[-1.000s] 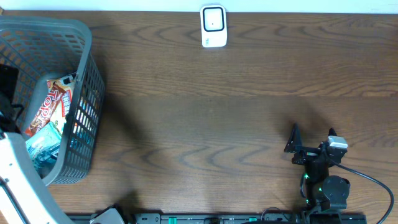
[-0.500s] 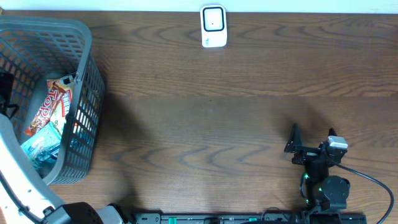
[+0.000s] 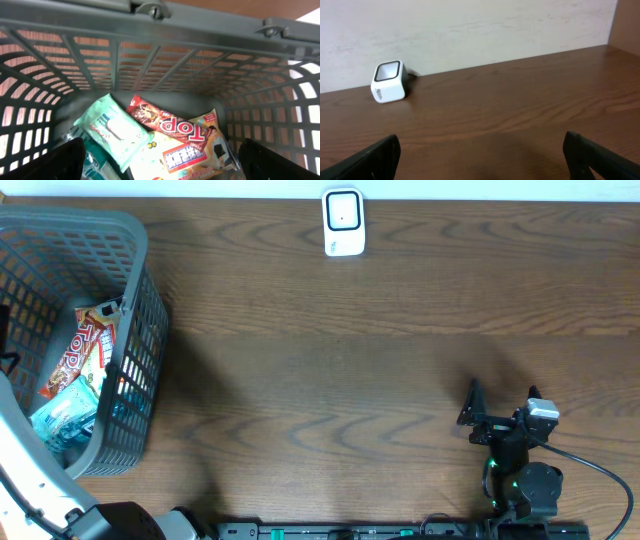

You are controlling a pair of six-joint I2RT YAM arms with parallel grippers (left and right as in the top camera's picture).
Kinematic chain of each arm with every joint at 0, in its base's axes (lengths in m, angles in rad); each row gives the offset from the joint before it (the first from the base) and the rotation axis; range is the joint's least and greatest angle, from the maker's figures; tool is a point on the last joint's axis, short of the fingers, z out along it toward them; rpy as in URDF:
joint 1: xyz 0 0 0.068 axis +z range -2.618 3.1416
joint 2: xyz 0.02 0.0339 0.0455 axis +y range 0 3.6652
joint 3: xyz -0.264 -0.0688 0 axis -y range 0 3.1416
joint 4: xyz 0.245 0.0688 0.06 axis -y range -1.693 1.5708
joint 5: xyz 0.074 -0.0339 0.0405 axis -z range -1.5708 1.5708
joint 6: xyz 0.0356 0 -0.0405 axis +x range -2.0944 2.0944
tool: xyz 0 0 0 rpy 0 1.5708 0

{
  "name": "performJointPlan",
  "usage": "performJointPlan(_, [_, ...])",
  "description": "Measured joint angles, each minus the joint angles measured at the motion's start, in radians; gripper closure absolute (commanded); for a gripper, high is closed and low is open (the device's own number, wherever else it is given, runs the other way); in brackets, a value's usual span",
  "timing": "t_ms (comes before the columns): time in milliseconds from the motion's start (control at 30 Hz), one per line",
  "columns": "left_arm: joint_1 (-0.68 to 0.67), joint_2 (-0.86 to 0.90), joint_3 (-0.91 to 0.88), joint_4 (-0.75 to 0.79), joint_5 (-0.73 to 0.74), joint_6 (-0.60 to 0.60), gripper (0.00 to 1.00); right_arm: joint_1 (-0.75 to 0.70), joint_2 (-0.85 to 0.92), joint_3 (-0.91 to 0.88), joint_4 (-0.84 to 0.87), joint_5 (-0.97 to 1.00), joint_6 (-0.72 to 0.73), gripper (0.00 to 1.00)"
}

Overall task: Scan the item barcode
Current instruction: 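Lower the left gripper and grasp the blue mouthwash bottle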

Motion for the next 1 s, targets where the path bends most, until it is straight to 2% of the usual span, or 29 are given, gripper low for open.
performJointPlan(300, [0.000,0.006,-0.014,0.036,-0.002,0.000,0.02,0.000,0.000,0.000,0.000,0.000,0.000,0.01])
performJointPlan(500, [0.000,0.089,-0.016,0.044,0.002,0.000,0.02,0.000,0.000,0.000,0.000,0.000,0.000,0.01])
performJointPlan(700, [0.000,0.204,-0.026,-0.052,0.105,-0.005,0.02,0.000,0.000,0.000,0.000,0.000,0.000,0.01])
performJointPlan(1000, [0.000,0.246,-0.029,-0.224,0.201,-0.124,0.02,0.000,0.000,0.000,0.000,0.000,0.000,0.01])
